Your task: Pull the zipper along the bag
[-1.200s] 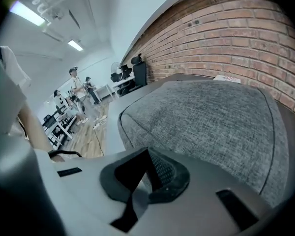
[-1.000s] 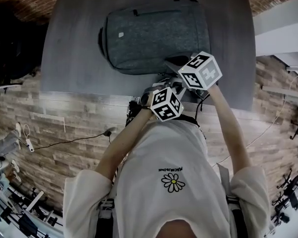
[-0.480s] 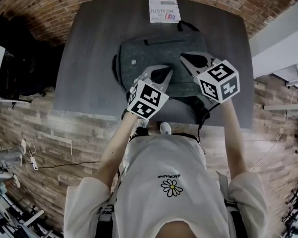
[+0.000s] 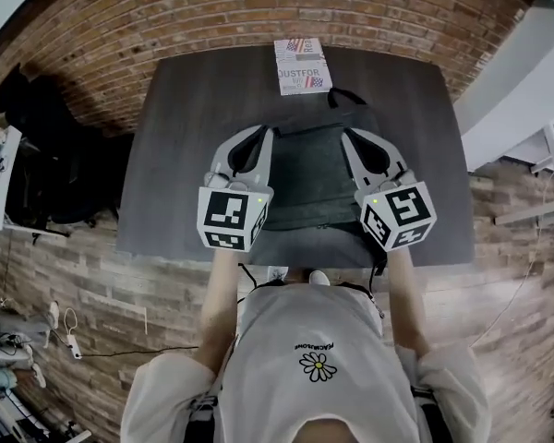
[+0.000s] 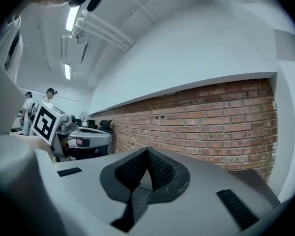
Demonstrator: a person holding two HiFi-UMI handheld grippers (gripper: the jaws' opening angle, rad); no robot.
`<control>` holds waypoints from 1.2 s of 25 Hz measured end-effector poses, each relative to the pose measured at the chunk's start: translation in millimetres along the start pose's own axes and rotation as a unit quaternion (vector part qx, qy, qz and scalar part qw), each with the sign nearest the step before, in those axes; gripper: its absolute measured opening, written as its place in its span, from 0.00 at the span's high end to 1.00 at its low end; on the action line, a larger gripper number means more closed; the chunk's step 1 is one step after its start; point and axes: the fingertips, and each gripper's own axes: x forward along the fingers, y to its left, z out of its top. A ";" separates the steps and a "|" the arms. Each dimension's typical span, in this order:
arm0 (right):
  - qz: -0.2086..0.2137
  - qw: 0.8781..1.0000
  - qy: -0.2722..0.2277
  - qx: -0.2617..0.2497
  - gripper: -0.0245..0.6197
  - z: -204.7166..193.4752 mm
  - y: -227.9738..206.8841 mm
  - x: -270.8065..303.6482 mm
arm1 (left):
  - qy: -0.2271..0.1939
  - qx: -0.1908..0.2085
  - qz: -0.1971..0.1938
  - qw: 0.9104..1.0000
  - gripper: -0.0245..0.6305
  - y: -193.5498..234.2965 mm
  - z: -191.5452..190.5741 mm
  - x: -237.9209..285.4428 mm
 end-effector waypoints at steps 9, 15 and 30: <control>-0.074 0.996 -0.017 0.040 0.96 -37.1 9.8 -23.8 | -0.014 -0.032 0.047 0.998 0.96 2.8 -17.5 -33.8; -0.085 0.995 -0.005 0.054 0.96 -52.5 11.2 -33.2 | 0.002 -0.037 0.063 0.997 0.96 3.5 -32.1 -41.1; -0.085 0.995 0.003 0.045 0.96 -58.8 12.0 -34.2 | 0.008 -0.043 0.094 0.995 0.96 12.2 -44.1 -48.2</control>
